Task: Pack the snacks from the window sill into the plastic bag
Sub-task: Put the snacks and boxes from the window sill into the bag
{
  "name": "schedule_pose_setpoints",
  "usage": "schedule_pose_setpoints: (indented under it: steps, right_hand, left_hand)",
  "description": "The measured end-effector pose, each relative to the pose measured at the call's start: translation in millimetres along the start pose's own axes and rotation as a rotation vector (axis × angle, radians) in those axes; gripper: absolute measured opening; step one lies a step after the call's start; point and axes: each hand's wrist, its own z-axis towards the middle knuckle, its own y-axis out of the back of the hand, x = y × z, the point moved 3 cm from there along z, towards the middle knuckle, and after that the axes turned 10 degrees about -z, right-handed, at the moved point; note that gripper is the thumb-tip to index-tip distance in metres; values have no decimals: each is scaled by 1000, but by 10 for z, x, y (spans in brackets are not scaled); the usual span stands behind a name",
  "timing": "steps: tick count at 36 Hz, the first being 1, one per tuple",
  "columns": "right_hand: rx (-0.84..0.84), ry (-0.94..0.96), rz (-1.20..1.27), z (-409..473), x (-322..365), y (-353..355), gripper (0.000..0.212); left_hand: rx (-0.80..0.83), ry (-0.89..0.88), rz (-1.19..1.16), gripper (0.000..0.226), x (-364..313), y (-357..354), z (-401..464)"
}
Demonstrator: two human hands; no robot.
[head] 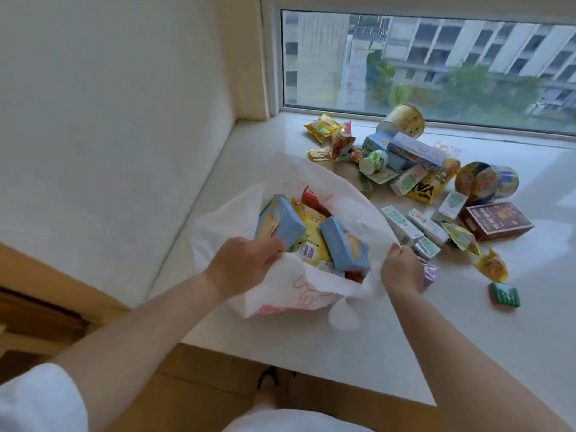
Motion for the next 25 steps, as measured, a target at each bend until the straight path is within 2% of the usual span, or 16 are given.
schedule_pose_setpoints:
  steps: [3,4,5,7,8,9,10,11,13,14,16,18,19,21,22,25]
  right_hand:
    - [-67,9,16,14,29,82,41]
    - [-60,24,-20,20,35,75,41]
    - [-36,39,-75,23,42,54,41]
    - [13,93,-176,31,97,-25,39]
    - [26,127,-212,23,140,-71,38]
    - [31,164,-234,8,190,-115,36]
    - [22,202,-247,-9,248,-157,35]
    - [14,239,-255,-23,306,-204,34]
    - [10,309,-294,-49,414,-285,32]
    - [5,329,-308,-46,452,-324,31]
    - [-11,315,-275,-29,508,-365,28]
    - [-21,299,-184,-31,570,-368,38]
    - [-27,299,-156,-28,603,-362,48]
    - [-6,267,-152,5,624,-365,61]
    - [18,229,-156,39,620,-372,60]
    - [135,17,13,111,606,-309,32]
  left_hand:
    - [50,-153,-63,20,-30,15,-158]
    - [112,-143,-69,28,-42,0,-201]
    - [216,-69,-36,43,-21,-37,-236]
    - [539,226,132,92,121,-108,-283]
    - [625,341,199,108,226,-132,-337]
    - [603,423,220,113,327,-148,-379]
    - [557,503,223,112,379,-136,-384]
    - [426,491,225,102,408,-99,-354]
    - [141,342,368,56,500,-87,-338]
    - [59,322,432,47,559,-116,-342]
    - [111,467,469,80,681,-211,-302]
    - [211,749,447,107,804,-287,-262]
    - [298,934,406,112,879,-353,-278]
    - [385,1281,166,103,1035,-471,-369]
    - [349,1365,49,89,1087,-510,-399]
    - [113,1410,-158,38,1171,-464,-354]
